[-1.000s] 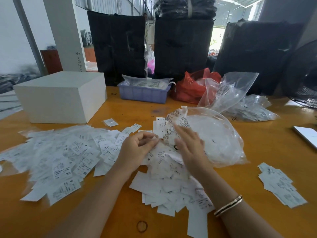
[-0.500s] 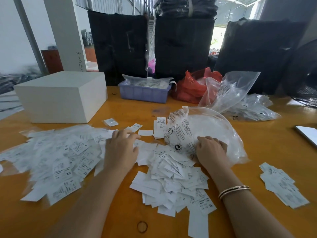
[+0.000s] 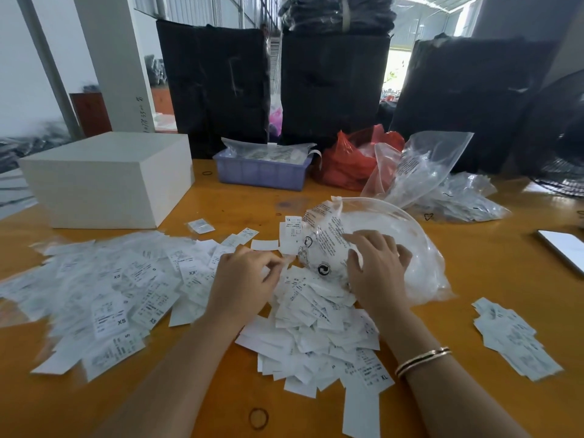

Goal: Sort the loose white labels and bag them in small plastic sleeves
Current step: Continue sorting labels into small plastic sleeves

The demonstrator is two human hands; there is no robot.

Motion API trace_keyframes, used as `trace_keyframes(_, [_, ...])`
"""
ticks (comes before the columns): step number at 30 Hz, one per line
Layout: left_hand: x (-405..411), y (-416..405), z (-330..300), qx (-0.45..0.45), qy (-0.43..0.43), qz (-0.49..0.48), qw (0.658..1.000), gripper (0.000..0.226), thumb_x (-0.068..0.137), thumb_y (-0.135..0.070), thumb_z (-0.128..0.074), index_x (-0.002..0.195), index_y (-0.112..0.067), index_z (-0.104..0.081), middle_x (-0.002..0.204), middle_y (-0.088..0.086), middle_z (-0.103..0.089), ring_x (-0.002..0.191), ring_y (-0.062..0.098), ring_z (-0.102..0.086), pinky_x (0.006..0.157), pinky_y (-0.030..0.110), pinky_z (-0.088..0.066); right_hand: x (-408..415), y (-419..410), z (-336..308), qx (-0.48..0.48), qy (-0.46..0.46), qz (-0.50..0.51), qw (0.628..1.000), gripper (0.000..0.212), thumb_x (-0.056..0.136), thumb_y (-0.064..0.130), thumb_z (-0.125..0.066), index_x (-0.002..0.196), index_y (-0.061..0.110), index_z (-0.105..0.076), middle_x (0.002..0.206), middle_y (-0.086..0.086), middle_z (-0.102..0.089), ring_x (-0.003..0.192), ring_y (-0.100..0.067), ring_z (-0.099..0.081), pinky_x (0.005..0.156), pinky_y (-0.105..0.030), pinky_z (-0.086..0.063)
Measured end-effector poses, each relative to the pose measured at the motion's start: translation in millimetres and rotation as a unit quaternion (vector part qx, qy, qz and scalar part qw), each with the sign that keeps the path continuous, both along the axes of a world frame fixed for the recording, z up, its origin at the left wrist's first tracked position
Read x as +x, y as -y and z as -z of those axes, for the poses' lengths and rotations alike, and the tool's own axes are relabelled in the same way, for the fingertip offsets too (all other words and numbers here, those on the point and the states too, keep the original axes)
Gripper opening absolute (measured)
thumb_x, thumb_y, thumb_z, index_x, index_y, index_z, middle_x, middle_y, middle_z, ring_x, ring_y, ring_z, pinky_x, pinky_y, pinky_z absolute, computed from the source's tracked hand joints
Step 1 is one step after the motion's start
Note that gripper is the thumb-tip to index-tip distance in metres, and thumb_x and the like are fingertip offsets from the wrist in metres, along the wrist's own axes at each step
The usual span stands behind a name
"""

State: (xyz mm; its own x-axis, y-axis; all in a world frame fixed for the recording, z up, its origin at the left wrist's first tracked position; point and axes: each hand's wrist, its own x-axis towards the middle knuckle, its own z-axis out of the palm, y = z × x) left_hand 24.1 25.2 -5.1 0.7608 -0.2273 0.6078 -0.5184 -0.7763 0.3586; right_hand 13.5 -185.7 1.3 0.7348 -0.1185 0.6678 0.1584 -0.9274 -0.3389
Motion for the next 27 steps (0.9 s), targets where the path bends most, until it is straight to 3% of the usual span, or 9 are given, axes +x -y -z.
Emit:
trace_keyframes(2, [-3, 1, -2, -0.112, -0.034, 0.039, 0.992, 0.008, 0.091, -0.02, -0.061, 0.091, -0.02, -0.069, 0.09, -0.01, -0.07, 0.067, 0.013, -0.062, 0.061, 0.031, -0.053, -7, -10, -3, 0.002, 0.005, -0.099, 0.995, 0.032, 0.089, 0.019, -0.055, 0.119, 0.026, -0.062, 0.117, 0.015, -0.055, 0.11, -0.005, -0.044, 0.094, -0.027, -0.017])
trace_keyframes(6, [-14, 7, -5, -0.188, -0.14, 0.148, 0.961, 0.018, 0.093, -0.013, -0.056, 0.088, -0.029, -0.062, 0.084, -0.02, -0.069, 0.083, -0.001, -0.064, 0.073, 0.01, -0.048, -14, -23, -2, -0.006, -0.088, -0.229, 0.969, 0.038, 0.093, 0.036, -0.053, 0.131, 0.036, -0.05, 0.127, 0.027, -0.041, 0.118, 0.008, -0.032, 0.101, -0.027, -0.015])
trace_keyframes(9, [-15, 10, -7, -0.253, -0.213, 0.196, 0.923, 0.011, 0.093, -0.017, -0.057, 0.097, -0.027, -0.06, 0.089, -0.014, -0.071, 0.088, 0.004, -0.067, 0.081, 0.018, -0.052, -13, -25, -4, 0.069, -0.103, -0.23, 0.965, 0.007, 0.09, 0.036, -0.058, 0.089, 0.035, -0.065, 0.098, 0.019, -0.062, 0.095, 0.003, -0.05, 0.098, -0.035, -0.024])
trace_keyframes(11, [-15, 11, -7, -0.285, -0.271, 0.215, 0.894, 0.022, 0.088, -0.031, -0.063, 0.108, -0.031, -0.055, 0.093, -0.013, -0.071, 0.092, 0.004, -0.066, 0.081, 0.016, -0.051, -13, -25, -5, 0.143, -0.107, -0.237, 0.955, 0.021, 0.088, 0.029, -0.063, 0.07, 0.037, -0.057, 0.078, 0.014, -0.062, 0.079, 0.001, -0.053, 0.097, -0.043, -0.032])
trace_keyframes(16, [-13, 13, -9, -0.329, -0.246, 0.151, 0.899, 0.009, 0.09, -0.018, -0.061, 0.092, -0.026, -0.065, 0.082, -0.014, -0.072, 0.08, -0.001, -0.066, 0.067, 0.008, -0.047, -12, -22, -6, 0.217, -0.126, -0.229, 0.94, 0.018, 0.088, 0.027, -0.064, 0.074, 0.037, -0.06, 0.073, 0.015, -0.063, 0.075, -0.001, -0.057, 0.096, -0.051, -0.04])
trace_keyframes(18, [-12, 11, -10, -0.367, -0.247, 0.134, 0.886, 0.012, 0.093, -0.015, -0.056, 0.09, -0.019, -0.066, 0.08, -0.013, -0.072, 0.076, -0.001, -0.065, 0.065, 0.006, -0.047, -12, -20, -4, 0.197, -0.153, -0.216, 0.944, 0.006, 0.09, 0.033, -0.059, 0.094, 0.038, -0.059, 0.08, 0.016, -0.062, 0.083, -0.002, -0.057, 0.1, -0.044, -0.037])
trace_keyframes(21, [-11, 9, -10, -0.412, -0.257, 0.11, 0.867, 0.012, 0.094, -0.013, -0.054, 0.093, -0.012, -0.066, 0.082, -0.01, -0.073, 0.079, 0.001, -0.067, 0.065, 0.007, -0.048, -16, -13, -1, 0.008, -0.228, -0.149, 0.962, 0.035, 0.091, 0.043, -0.051, 0.124, 0.033, -0.053, 0.1, 0.019, -0.057, 0.1, -0.004, -0.047, 0.096, -0.028, -0.022])
trace_keyframes(23, [-9, 10, -10, -0.43, -0.26, 0.094, 0.859, 0.007, 0.092, -0.011, -0.058, 0.094, -0.01, -0.064, 0.084, -0.005, -0.074, 0.079, 0.003, -0.068, 0.065, 0.01, -0.05, -17, -12, -2, -0.094, -0.251, -0.138, 0.954, 0.036, 0.091, 0.045, -0.047, 0.122, 0.032, -0.058, 0.113, 0.013, -0.057, 0.109, -0.01, -0.044, 0.093, -0.03, -0.021])
trace_keyframes(27, [-8, 10, -8, -0.43, -0.265, 0.068, 0.86, 0.011, 0.085, -0.012, -0.068, 0.093, -0.016, -0.062, 0.089, -0.002, -0.073, 0.085, 0.008, -0.068, 0.074, 0.02, -0.052, -18, -17, -6, -0.066, -0.235, -0.148, 0.958, 0.028, 0.095, 0.038, -0.045, 0.102, 0.029, -0.07, 0.103, 0.014, -0.065, 0.097, -0.01, -0.053, 0.096, -0.031, -0.033])
